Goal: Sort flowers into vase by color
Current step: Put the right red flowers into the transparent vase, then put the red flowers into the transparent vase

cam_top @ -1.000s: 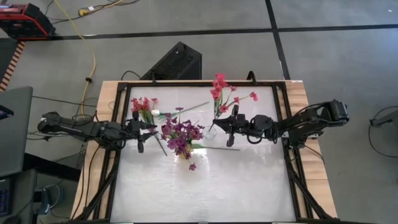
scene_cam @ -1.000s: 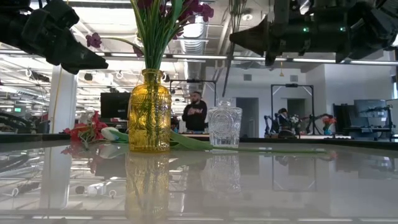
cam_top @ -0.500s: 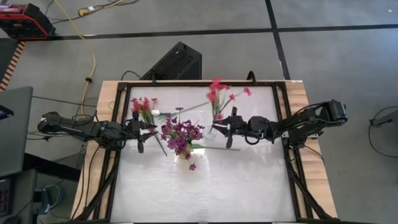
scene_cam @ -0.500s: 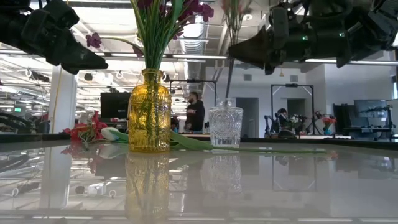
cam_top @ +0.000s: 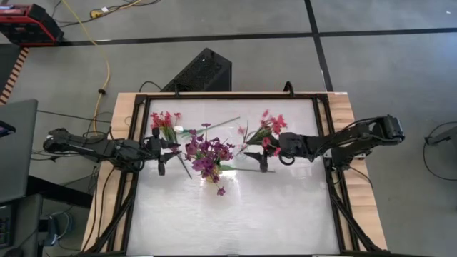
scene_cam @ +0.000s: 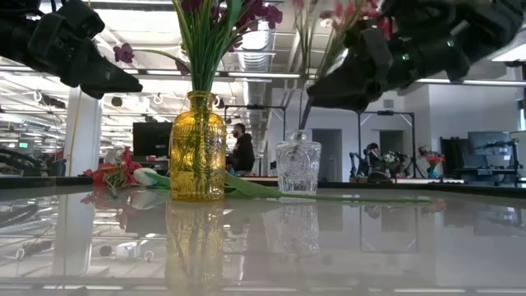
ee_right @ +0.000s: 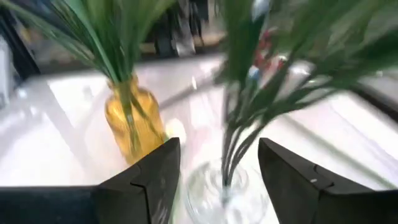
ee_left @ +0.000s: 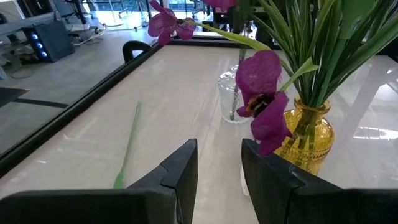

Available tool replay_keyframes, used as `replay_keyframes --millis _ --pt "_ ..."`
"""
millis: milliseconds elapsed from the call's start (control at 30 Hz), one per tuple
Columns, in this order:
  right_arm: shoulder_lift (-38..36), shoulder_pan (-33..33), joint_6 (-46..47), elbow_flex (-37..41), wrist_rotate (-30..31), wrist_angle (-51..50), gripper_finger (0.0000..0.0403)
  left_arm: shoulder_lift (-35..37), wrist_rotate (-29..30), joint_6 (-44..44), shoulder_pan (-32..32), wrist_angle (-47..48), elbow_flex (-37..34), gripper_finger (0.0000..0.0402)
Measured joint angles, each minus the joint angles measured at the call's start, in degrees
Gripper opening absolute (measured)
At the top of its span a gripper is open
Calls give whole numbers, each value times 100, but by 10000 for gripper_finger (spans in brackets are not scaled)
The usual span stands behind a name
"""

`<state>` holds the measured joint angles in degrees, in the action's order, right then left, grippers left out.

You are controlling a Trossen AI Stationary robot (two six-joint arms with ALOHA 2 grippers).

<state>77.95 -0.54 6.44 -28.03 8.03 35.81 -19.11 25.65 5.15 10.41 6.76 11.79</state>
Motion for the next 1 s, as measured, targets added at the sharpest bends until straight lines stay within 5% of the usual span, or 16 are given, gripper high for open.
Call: replay_keyframes --millis 400,567,1000 --pt "-586 20 76 -1834 -22 -5638 246 0 -20 66 0 0 0 114" --pt "-660 21 680 -2228 -66 -7194 244 0 52 526 2 3 0 114" --pt "-656 640 1145 -2280 -77 -7407 244 -475 136 6003 -179 2253 7 114"
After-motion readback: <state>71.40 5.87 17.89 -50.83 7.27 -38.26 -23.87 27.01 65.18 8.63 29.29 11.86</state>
